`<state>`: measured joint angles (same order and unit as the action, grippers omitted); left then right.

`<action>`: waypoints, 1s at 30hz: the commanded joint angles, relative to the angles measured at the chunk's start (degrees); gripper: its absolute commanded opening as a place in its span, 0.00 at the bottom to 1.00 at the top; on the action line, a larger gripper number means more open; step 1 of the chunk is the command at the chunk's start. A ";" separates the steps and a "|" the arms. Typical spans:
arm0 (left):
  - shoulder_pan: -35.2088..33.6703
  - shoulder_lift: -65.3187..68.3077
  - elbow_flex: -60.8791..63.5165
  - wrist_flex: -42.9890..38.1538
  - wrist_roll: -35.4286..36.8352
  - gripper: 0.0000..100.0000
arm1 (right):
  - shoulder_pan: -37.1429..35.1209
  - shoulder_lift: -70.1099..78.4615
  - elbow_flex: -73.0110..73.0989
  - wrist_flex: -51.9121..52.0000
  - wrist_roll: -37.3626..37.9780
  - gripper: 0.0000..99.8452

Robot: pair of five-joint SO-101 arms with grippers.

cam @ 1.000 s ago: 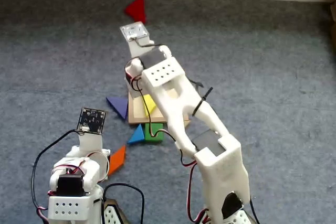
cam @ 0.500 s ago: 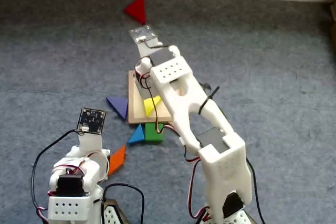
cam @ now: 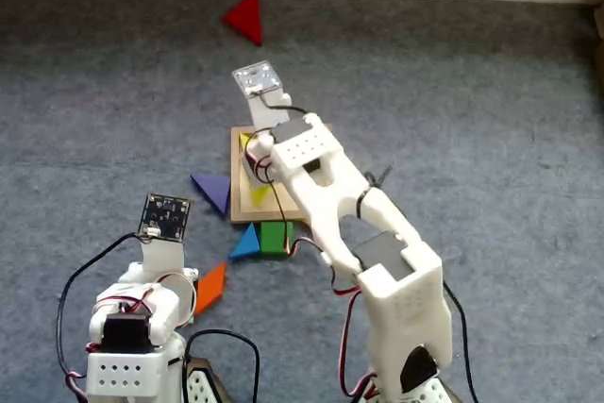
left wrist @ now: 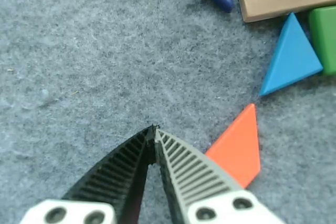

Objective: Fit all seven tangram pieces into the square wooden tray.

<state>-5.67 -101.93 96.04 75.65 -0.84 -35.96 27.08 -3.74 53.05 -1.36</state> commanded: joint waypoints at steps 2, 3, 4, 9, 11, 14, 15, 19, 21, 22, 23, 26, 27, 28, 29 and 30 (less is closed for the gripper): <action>-0.57 -2.33 1.10 0.35 -0.26 0.01 | -3.12 -0.84 0.84 -4.00 0.35 0.01; -0.57 -2.33 1.10 0.35 -0.26 0.01 | -3.30 -0.84 0.84 -4.18 0.26 0.01; -0.57 -2.33 1.10 0.35 -0.26 0.01 | -3.30 -0.84 0.84 -4.18 0.26 0.01; -0.57 -2.33 1.10 0.35 -0.26 0.01 | -5.58 -0.84 0.84 -4.00 0.18 0.01; -0.57 -2.33 1.10 0.35 -0.26 0.01 | -7.25 -1.10 0.84 -3.82 0.18 0.01; -0.57 -2.33 1.10 0.35 -0.26 0.01 | -8.57 -1.36 0.40 -0.75 0.18 0.01; -0.57 -2.33 1.10 0.35 -0.26 0.01 | -8.66 -1.36 0.40 1.27 0.18 0.01; -0.57 -2.33 1.10 0.35 -0.26 0.01 | -8.57 -5.41 -2.68 9.27 0.18 0.01; -0.57 -2.33 1.10 0.35 -0.26 0.01 | -8.48 -9.98 -3.82 12.00 0.18 0.01; -0.57 -2.33 1.10 0.35 -0.26 0.01 | -8.48 -12.35 -3.56 13.49 0.26 0.01; -0.57 -2.33 1.10 0.35 -0.26 0.01 | -8.48 -14.81 -2.68 14.64 0.35 0.01; -0.57 -2.33 1.10 0.35 -0.26 0.01 | -8.48 -22.29 1.36 16.13 0.44 0.01; -0.57 -2.33 1.10 0.35 -0.26 0.01 | -8.48 -24.75 3.38 16.13 0.53 0.01; -0.57 -2.33 1.10 0.35 -0.26 0.01 | -8.48 -27.12 5.14 16.13 0.53 0.01; -0.57 -2.33 1.10 0.35 -0.26 0.01 | -8.48 -29.49 6.81 16.04 0.53 0.01; -0.57 -2.33 1.10 0.35 -0.26 0.01 | -8.31 -31.78 8.31 16.04 0.53 0.01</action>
<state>-5.67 -101.93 96.04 75.65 -0.84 -43.78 4.22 2.33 68.44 -1.36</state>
